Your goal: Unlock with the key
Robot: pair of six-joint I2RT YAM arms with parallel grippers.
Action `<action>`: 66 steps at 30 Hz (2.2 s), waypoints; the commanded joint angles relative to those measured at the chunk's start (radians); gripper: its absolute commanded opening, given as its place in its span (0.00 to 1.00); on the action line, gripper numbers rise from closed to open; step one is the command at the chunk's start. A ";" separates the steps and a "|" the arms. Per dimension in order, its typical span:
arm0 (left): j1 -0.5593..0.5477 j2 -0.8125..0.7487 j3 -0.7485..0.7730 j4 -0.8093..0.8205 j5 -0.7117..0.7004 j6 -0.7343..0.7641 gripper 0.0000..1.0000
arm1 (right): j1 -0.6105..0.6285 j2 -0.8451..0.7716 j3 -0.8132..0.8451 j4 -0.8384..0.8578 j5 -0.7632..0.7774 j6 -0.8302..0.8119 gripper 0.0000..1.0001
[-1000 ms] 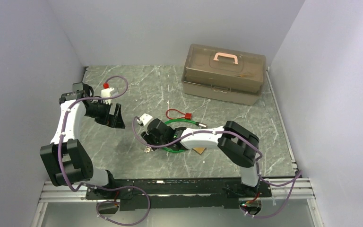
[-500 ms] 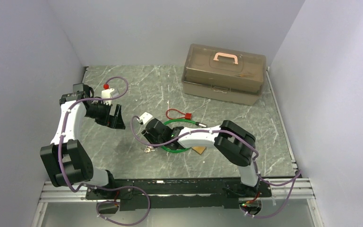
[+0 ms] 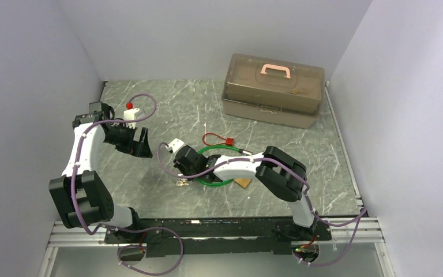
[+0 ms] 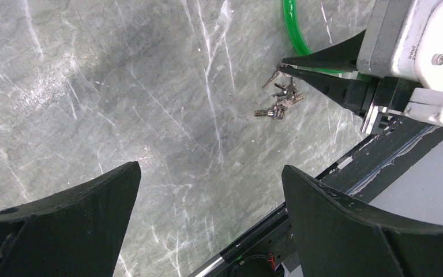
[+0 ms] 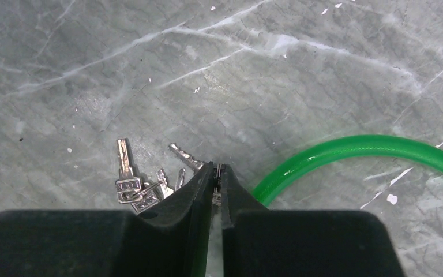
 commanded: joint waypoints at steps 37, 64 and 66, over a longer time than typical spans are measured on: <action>-0.119 0.065 0.049 -0.323 0.611 0.320 0.95 | 0.001 -0.428 -0.027 0.020 -0.049 -0.052 0.00; -0.233 -0.048 0.022 -0.183 0.537 0.156 0.27 | 0.045 -0.495 -0.049 0.056 0.033 -0.084 0.00; -0.233 -0.041 0.024 -0.199 0.538 0.171 0.22 | 0.045 -0.493 -0.045 0.058 0.035 -0.087 0.00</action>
